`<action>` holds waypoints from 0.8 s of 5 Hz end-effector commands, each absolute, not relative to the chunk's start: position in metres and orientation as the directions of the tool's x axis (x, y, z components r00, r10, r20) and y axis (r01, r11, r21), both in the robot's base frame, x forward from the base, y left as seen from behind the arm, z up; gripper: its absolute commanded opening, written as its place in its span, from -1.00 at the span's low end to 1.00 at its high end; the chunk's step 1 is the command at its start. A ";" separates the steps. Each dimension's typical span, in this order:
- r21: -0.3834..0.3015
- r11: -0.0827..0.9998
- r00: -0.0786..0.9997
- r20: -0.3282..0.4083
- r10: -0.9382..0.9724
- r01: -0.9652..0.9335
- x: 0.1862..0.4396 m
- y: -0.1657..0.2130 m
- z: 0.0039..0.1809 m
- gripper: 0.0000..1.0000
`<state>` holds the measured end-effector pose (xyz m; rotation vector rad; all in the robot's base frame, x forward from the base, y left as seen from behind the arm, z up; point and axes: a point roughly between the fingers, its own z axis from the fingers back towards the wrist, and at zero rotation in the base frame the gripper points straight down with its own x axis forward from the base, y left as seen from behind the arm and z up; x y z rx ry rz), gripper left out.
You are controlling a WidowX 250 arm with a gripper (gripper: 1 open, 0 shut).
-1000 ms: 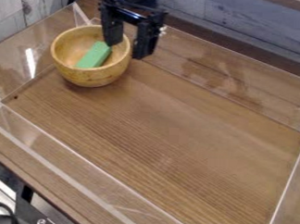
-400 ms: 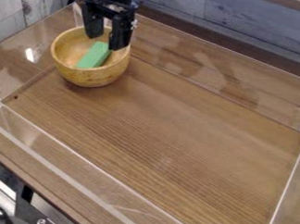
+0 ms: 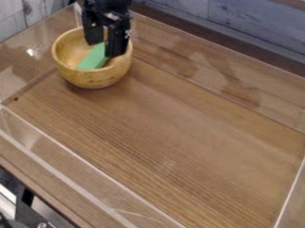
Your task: Remove the green block from the brown bowl and put it on the table
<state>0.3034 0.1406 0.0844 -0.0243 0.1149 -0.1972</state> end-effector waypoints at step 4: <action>-0.023 0.996 0.996 -0.024 -0.089 0.089 0.332 0.193 0.103 1.00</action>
